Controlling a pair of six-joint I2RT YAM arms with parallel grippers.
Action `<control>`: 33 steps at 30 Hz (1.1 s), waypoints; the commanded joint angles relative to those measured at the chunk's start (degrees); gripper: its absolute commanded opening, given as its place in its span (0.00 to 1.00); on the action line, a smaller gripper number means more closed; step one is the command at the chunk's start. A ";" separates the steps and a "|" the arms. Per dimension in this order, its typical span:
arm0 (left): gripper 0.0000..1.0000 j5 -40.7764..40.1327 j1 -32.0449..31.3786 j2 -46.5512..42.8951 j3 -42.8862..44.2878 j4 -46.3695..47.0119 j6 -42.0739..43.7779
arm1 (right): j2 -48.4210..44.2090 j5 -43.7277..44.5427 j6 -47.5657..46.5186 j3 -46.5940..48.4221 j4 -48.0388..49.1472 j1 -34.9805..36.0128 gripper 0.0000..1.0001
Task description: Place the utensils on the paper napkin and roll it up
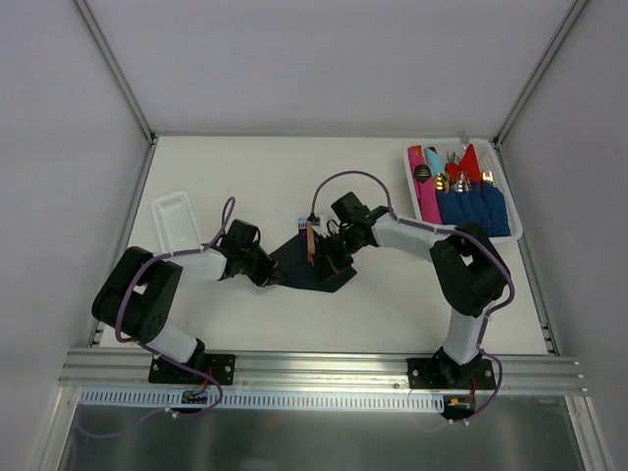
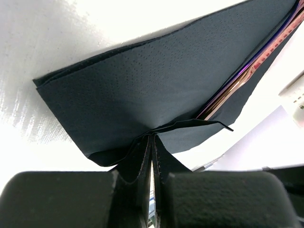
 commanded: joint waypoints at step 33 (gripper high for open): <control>0.09 -2.90 -4.68 -8.39 1.00 -1.74 12.44 | 10.08 1.02 5.36 1.93 0.57 -2.09 0.05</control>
